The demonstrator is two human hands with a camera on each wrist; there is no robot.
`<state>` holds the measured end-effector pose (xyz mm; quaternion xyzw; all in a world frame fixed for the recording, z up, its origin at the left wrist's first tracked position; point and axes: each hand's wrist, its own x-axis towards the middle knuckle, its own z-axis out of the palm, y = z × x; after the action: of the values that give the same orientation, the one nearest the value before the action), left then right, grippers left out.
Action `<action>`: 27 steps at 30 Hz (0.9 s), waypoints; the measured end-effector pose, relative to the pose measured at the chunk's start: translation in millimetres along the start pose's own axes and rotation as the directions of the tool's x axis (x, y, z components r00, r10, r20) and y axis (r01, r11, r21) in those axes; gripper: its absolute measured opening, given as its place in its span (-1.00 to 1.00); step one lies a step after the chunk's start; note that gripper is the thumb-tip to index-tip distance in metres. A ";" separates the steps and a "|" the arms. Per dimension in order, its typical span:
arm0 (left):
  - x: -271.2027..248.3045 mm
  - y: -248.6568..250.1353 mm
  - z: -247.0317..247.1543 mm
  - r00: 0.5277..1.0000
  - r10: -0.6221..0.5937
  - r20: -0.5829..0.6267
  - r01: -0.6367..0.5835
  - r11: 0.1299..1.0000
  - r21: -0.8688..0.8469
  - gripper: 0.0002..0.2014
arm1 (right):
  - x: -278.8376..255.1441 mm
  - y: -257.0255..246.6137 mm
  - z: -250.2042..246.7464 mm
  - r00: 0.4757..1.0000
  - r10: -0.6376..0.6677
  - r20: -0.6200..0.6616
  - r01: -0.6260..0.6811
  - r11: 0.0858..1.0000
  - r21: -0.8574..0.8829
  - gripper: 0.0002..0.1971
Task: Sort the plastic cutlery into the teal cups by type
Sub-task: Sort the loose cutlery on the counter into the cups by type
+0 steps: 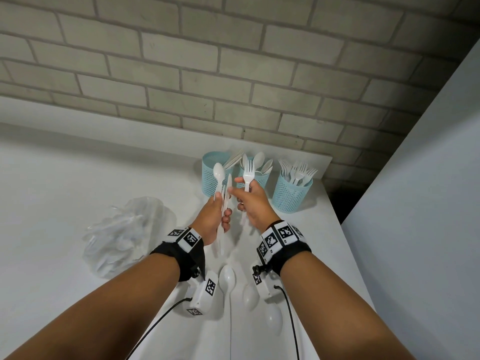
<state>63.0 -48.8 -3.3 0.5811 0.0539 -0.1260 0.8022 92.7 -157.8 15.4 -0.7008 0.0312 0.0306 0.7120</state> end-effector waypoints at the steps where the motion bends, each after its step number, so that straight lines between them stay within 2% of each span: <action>1: -0.2 0.1 -0.8 1.000 0.004 0.016 -0.005 1.000 0.027 -0.62 | 1.5 -0.7 -1.2 1.000 -0.015 0.019 0.015 1.000 -0.024 -0.86; 3: -1.1 1.4 -1.0 0.999 0.014 0.041 -0.017 0.997 0.071 -0.59 | 2.8 -1.9 -2.6 0.998 -0.024 0.060 0.030 0.993 -0.113 -0.93; 7: -3.3 4.4 2.2 0.999 -0.016 0.046 0.013 0.998 0.068 -0.58 | 5.4 -1.8 -4.1 0.993 -0.079 0.085 0.095 0.975 -0.200 -0.91; 9: -5.8 4.9 3.6 0.997 -0.029 0.067 0.023 0.996 0.089 -0.62 | 9.0 -5.1 -4.9 0.995 -0.084 0.053 0.093 0.972 -0.215 -0.92; 13: -10.5 4.3 10.1 0.995 -0.024 0.094 0.005 0.980 0.197 -0.69 | 15.1 -15.0 -6.1 0.995 -0.077 -0.058 0.069 0.990 -0.125 -0.83; 16: -10.5 5.3 15.4 0.996 -0.013 0.087 -0.009 0.969 0.248 -0.66 | 12.2 -17.8 -7.5 0.996 -0.086 0.003 0.086 0.988 -0.126 -0.85; 19: -10.8 6.1 17.7 0.996 -0.026 0.087 0.002 0.964 0.267 -0.68 | 19.4 -15.3 -14.4 0.994 -0.110 0.024 0.113 0.964 -0.241 -0.86; 21: -10.7 7.0 19.6 0.995 -0.031 0.099 0.002 0.959 0.284 -0.70 | 25.5 -22.4 -20.0 0.992 -0.121 -0.031 0.109 0.961 -0.253 -0.93; 23: -10.0 8.0 23.0 0.993 -0.040 0.115 0.004 0.954 0.299 -0.71 | 33.8 -35.4 -28.3 0.980 -0.133 -0.150 0.100 0.973 -0.209 -0.87; 27: -7.0 13.0 32.2 0.988 -0.043 0.147 0.002 0.963 0.269 -0.74 | 50.1 -63.3 -48.0 0.938 -0.157 -0.311 0.175 0.984 0.031 -0.84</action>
<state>57.9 -74.5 20.6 0.6725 -0.0181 -0.1847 0.7165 148.1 -206.8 73.3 -0.6760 0.0832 -0.1397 0.7187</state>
